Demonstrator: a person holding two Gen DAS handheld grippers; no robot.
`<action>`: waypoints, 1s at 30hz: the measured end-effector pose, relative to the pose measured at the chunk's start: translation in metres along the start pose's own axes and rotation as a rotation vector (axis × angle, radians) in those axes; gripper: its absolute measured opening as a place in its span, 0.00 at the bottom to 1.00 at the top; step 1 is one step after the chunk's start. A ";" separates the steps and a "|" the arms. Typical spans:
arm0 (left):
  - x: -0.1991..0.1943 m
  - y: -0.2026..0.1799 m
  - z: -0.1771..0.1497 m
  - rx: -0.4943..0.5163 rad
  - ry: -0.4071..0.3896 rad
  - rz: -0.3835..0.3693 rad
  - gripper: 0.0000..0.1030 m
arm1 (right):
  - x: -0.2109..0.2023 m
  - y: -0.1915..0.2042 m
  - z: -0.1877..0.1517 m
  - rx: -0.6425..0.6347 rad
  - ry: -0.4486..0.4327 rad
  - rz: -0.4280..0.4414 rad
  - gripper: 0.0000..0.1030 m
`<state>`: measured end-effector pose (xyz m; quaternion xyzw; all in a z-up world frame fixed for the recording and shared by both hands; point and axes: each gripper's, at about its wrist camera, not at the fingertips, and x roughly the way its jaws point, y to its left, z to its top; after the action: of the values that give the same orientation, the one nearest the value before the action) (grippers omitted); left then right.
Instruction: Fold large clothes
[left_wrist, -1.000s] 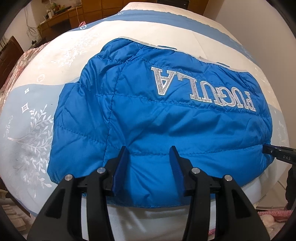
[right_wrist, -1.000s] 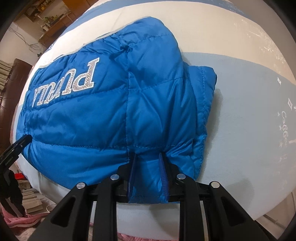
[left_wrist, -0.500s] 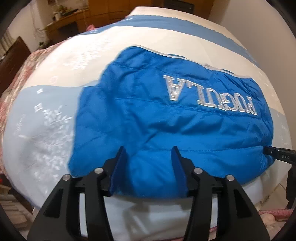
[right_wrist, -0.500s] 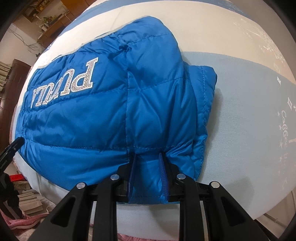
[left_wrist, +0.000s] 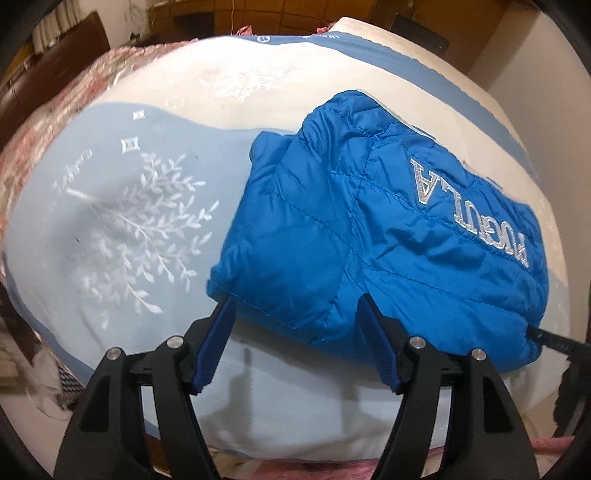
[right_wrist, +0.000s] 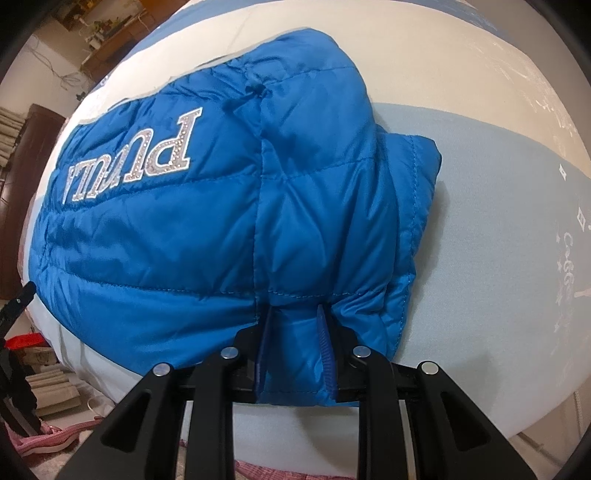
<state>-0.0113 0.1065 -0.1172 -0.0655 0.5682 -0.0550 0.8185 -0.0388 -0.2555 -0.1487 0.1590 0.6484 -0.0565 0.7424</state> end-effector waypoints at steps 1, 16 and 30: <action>0.002 0.001 -0.002 -0.023 0.006 -0.023 0.67 | 0.000 0.000 0.001 -0.004 0.001 -0.003 0.23; 0.048 0.068 -0.015 -0.399 0.019 -0.381 0.76 | 0.000 0.008 0.002 -0.021 0.014 -0.041 0.24; 0.049 0.093 -0.002 -0.535 -0.023 -0.587 0.28 | 0.000 0.004 0.001 0.025 0.010 -0.033 0.24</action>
<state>0.0054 0.1900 -0.1794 -0.4364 0.5103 -0.1359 0.7285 -0.0367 -0.2522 -0.1483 0.1579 0.6537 -0.0763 0.7362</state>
